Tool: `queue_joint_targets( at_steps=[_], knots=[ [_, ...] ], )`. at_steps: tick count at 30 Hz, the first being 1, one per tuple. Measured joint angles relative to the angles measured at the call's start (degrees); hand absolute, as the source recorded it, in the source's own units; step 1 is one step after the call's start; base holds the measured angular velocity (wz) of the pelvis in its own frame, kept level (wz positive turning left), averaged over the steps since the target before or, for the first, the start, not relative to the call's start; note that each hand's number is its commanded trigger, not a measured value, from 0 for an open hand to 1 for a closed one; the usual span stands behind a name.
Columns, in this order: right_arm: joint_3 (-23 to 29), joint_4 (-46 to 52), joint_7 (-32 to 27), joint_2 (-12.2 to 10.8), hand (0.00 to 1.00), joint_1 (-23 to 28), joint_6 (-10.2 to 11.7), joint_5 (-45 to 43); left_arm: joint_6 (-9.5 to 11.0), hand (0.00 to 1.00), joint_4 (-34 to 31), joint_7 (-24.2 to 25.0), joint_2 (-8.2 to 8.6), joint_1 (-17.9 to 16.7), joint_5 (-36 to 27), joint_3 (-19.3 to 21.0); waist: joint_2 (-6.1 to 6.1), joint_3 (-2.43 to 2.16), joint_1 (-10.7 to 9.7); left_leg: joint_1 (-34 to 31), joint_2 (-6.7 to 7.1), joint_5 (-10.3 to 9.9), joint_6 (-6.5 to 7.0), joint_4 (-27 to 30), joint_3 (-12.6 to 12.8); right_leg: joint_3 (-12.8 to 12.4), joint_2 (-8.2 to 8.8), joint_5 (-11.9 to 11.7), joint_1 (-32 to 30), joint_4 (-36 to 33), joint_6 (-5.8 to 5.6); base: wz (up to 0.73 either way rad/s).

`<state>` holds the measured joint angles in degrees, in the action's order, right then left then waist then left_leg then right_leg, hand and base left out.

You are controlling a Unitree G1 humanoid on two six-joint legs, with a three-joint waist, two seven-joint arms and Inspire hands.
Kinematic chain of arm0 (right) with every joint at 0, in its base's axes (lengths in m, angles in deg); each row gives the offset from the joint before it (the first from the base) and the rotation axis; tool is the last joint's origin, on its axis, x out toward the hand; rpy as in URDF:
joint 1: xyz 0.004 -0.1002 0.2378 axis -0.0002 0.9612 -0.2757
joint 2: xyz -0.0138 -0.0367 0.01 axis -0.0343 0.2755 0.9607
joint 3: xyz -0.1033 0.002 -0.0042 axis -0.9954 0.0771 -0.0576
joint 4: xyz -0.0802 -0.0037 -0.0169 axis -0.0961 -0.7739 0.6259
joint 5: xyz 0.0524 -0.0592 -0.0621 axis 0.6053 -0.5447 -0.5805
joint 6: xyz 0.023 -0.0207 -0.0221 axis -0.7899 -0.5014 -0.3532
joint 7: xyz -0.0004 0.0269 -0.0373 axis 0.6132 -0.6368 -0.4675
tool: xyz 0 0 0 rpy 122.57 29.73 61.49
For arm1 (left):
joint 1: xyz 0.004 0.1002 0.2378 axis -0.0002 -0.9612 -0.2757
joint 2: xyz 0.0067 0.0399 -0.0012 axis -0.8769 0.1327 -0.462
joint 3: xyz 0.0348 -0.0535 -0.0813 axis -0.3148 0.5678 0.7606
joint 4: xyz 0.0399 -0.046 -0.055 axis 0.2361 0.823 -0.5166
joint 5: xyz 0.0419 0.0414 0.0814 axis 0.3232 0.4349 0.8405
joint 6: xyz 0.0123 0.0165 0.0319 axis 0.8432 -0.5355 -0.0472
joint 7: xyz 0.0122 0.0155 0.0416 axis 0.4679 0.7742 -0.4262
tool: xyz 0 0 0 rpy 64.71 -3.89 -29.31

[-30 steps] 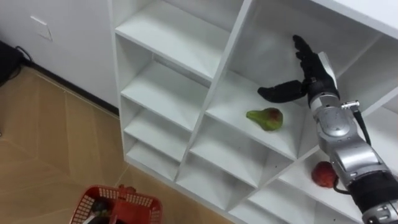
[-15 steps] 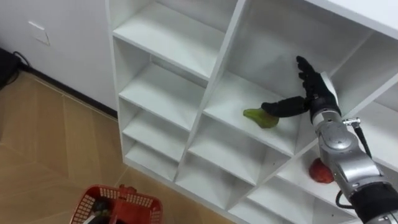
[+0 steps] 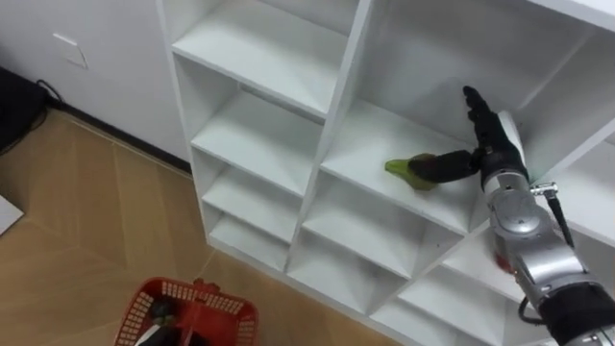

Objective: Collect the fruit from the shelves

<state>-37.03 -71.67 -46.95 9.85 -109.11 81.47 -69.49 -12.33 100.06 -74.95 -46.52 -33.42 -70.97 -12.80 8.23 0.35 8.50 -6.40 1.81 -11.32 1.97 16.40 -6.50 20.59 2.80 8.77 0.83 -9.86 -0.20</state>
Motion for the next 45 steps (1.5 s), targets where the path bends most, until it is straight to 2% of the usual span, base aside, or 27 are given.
queue_joint_targets(
  at_steps=[7,10,12,15,20,26,32,33,36,38,45],
  knots=[
    [0.01,-1.18,-1.56,-0.06,0.00,-0.23,0.01,-0.04,0.08,1.00,-0.74,0.26,0.82,0.19,-0.01,-0.07,0.42,-0.23,1.03,-0.95,-0.01,0.11,0.04,-0.16,0.19,-0.07,0.06,0.00,-1.42,0.00,0.00,-0.01],
    [0.01,-2.95,-2.63,-0.24,0.00,-0.90,0.04,-0.17,0.28,1.00,-0.70,0.22,1.04,0.11,-0.05,-0.76,0.39,-0.10,1.45,-0.96,0.02,0.15,0.07,-0.21,0.17,-0.21,0.17,0.00,-1.54,-0.06,-0.01,0.00],
    [0.07,-5.18,-4.11,-1.01,0.00,-2.89,0.16,-0.27,0.61,1.00,-0.70,0.21,1.26,0.35,-0.05,-1.74,-0.02,0.58,1.39,-0.99,0.06,0.16,0.09,-0.15,0.11,-0.40,0.23,0.00,-1.59,-0.06,-0.01,-0.02],
    [0.07,-6.51,-6.09,-1.60,0.00,-5.09,0.38,-0.18,0.69,1.00,-0.70,0.23,1.33,1.18,-0.07,-3.79,-0.94,1.27,1.26,-2.15,0.10,0.20,0.16,0.30,0.22,-0.35,0.28,0.00,-2.40,-0.07,-0.01,-0.01],
    [0.07,-8.98,-8.25,-2.36,0.00,-7.04,2.15,-0.24,0.93,1.00,0.10,0.24,1.37,2.60,-0.31,-5.58,-1.98,1.63,1.43,-4.73,-0.05,0.62,-0.06,0.31,0.26,-0.42,0.23,-0.18,-5.35,-1.07,0.29,-0.02],
    [0.07,-12.23,-8.96,-2.87,0.00,-7.75,5.89,-0.30,2.21,1.00,3.90,0.05,2.05,4.10,-2.52,-5.85,-2.81,1.63,1.60,-5.48,-0.04,1.05,-0.05,0.27,0.79,-0.47,0.52,-0.23,-6.94,-2.05,0.37,-0.01],
    [-0.04,-13.56,-8.45,-3.26,0.00,-8.07,7.57,-0.06,2.53,1.00,4.73,-0.65,2.57,4.87,-2.50,-5.89,-3.56,1.56,1.89,-5.94,-0.12,1.15,0.08,0.25,1.60,-0.72,0.70,-0.23,-7.77,-2.33,0.38,-0.04],
    [-0.49,-14.12,-8.41,-3.37,0.00,-8.05,7.80,0.35,2.51,1.00,4.74,-0.98,2.73,4.83,-2.52,-6.45,-3.95,1.40,1.98,-5.89,-0.11,1.16,0.09,0.27,1.79,-0.73,0.79,-0.23,-7.77,-2.42,0.37,-0.08],
    [-0.63,-14.92,-7.54,-3.40,0.00,-8.03,7.76,1.42,2.50,1.00,4.74,-1.35,2.91,5.15,-2.53,-7.30,-4.98,1.26,2.07,-5.74,-0.08,1.22,0.20,0.10,2.10,-0.72,0.99,-0.22,-7.90,-2.76,0.36,-0.02],
    [-1.13,-15.37,-7.61,-3.33,0.00,-8.01,7.73,1.05,2.50,1.00,4.76,-1.55,2.91,5.19,-2.64,-7.39,-5.22,1.17,2.26,-5.57,-0.12,1.26,0.25,-0.13,2.33,-0.82,1.01,-0.22,-7.92,-2.77,0.36,-0.05],
    [-1.69,-16.46,-7.66,-3.27,0.00,-8.25,7.80,1.18,2.45,1.00,5.20,-2.66,2.90,5.20,-4.08,-9.96,-5.32,0.90,2.43,-4.98,-0.10,1.50,0.38,-0.77,2.73,-0.83,1.17,-0.22,-7.65,-2.80,0.36,0.00]
  ],
)
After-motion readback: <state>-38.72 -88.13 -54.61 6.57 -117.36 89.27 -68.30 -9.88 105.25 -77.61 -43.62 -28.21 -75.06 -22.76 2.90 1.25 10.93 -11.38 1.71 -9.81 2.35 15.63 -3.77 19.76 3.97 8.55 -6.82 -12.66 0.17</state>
